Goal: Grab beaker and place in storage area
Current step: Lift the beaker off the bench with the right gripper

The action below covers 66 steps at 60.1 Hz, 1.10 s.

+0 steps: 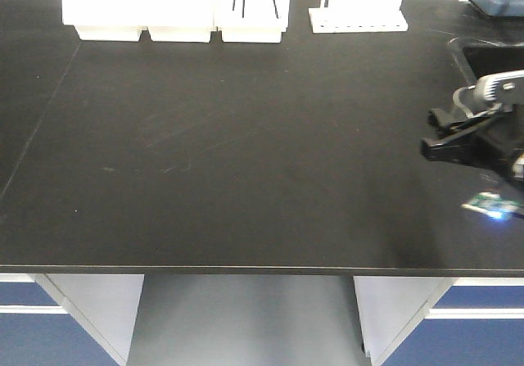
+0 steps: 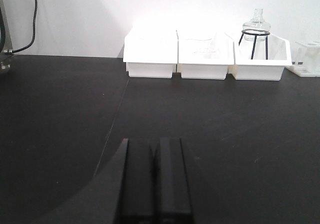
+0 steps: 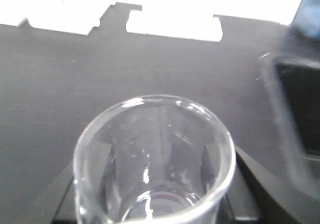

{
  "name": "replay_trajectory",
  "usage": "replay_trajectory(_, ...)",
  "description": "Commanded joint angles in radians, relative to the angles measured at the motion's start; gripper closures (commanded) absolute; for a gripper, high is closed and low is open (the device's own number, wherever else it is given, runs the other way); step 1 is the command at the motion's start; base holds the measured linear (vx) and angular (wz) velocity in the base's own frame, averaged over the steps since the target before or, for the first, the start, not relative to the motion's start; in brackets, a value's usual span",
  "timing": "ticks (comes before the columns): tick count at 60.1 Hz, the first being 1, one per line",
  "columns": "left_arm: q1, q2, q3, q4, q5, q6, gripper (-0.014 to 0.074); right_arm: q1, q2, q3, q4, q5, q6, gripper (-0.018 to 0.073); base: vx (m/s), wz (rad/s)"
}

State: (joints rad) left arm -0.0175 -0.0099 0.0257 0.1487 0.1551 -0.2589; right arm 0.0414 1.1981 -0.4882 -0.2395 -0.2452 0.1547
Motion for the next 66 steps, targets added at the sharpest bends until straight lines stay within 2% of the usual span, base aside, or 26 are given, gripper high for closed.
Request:
replay_trajectory(1, -0.008, -0.018, 0.022, -0.005, -0.084, -0.006, 0.0605, 0.020, -0.186, -0.021, -0.025, 0.123, 0.040, 0.0563, 0.00, 0.00)
replay_trajectory(11, -0.008, -0.018, 0.022, -0.005, -0.084, -0.006, 0.0605, 0.066, -0.451, -0.021, -0.011, 0.375, 0.047, 0.0563, 0.00, 0.00)
replay_trajectory(26, -0.008, -0.018, 0.022, -0.005, -0.084, -0.006, 0.0605, 0.090, -0.736, -0.021, 0.032, 0.581, 0.047, 0.0563, 0.00, 0.00)
replay_trajectory(38, -0.008, -0.018, 0.022, -0.005, -0.084, -0.006, 0.0605, 0.090, -0.811, -0.021, 0.024, 0.592, 0.047, 0.0562, 0.00, 0.00)
replay_trajectory(66, -0.008, -0.018, 0.022, -0.005, -0.084, -0.006, 0.0605, 0.090, -0.812, -0.021, 0.029, 0.596, 0.047, 0.0562, 0.00, 0.00)
